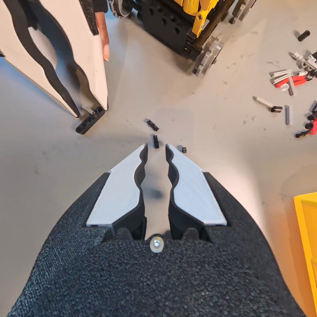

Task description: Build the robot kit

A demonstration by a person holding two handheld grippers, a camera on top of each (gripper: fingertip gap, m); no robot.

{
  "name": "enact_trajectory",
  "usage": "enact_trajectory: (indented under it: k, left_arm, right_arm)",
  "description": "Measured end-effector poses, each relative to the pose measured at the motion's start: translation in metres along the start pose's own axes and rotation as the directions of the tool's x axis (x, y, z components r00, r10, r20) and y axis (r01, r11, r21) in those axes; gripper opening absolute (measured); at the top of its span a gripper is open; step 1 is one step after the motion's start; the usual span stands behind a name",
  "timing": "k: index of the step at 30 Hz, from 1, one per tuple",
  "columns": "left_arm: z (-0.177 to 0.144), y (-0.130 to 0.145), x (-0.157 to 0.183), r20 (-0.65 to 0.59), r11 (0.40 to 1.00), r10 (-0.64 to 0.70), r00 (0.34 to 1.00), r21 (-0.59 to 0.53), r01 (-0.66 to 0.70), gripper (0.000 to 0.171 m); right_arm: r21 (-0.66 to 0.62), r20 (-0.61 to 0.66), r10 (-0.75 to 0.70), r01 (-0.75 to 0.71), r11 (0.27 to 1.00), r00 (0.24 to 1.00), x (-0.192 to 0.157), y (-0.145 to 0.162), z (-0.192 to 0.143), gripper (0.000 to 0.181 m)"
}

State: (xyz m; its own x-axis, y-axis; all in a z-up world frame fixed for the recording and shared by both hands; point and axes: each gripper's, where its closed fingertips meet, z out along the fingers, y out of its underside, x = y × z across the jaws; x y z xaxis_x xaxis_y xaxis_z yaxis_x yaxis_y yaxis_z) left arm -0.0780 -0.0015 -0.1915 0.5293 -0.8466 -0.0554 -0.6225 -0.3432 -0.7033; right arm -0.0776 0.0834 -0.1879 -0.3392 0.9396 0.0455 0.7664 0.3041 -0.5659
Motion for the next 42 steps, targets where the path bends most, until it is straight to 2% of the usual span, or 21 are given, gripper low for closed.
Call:
enact_trajectory:
  k: [8, 16, 18, 21, 24, 27, 31, 37, 42]
  left_arm:
    - [0.001, 0.000, 0.002, -0.012, 1.000, -0.003, 1.000, 0.008, 0.003, 0.022]
    - [-0.005, -0.001, -0.001, -0.010, 1.000, -0.016, 1.000, 0.022, 0.016, 0.027]
    - [-0.013, -0.006, -0.001, -0.020, 0.998, -0.026, 0.999, 0.059, 0.027, 0.028]
    - [-0.031, -0.024, -0.001, -0.071, 0.980, -0.075, 0.995, 0.180, 0.087, 0.029]
    - [-0.048, -0.050, 0.008, -0.200, 0.926, -0.136, 0.970, 0.324, 0.196, 0.029]
    - [-0.059, -0.069, 0.019, -0.335, 0.862, -0.161, 0.929, 0.410, 0.297, 0.032]
    - [-0.056, -0.068, 0.014, -0.341, 0.844, -0.216, 0.915, 0.406, 0.351, 0.026]
    - [-0.062, -0.072, 0.016, -0.374, 0.825, -0.207, 0.904, 0.430, 0.367, 0.008]
    - [-0.064, -0.074, 0.018, -0.376, 0.823, -0.188, 0.907, 0.444, 0.355, 0.007]
  right_arm:
    - [-0.011, 0.062, 0.010, -0.009, 1.000, 0.998, -0.003, 0.001, 0.005, 0.005]
    - [0.036, 0.074, -0.021, 0.019, 0.999, 0.997, -0.014, -0.002, 0.000, 0.004]
    - [0.073, 0.070, -0.042, 0.036, 0.997, 0.997, -0.021, -0.007, -0.007, 0.004]
    - [0.167, 0.065, -0.145, 0.133, 0.977, 0.987, -0.042, -0.021, -0.024, 0.004]
    - [0.301, 0.066, -0.284, 0.252, 0.920, 0.957, -0.076, -0.043, -0.041, 0.004]
    - [0.317, -0.001, -0.342, 0.325, 0.891, 0.940, -0.086, -0.054, -0.046, 0.004]
    - [0.356, -0.052, -0.362, 0.356, 0.864, 0.931, -0.089, -0.067, -0.054, 0.004]
    - [0.376, -0.098, -0.357, 0.367, 0.851, 0.929, -0.087, -0.077, -0.061, 0.005]
    - [0.398, -0.109, -0.354, 0.367, 0.841, 0.929, -0.089, -0.079, -0.064, 0.005]
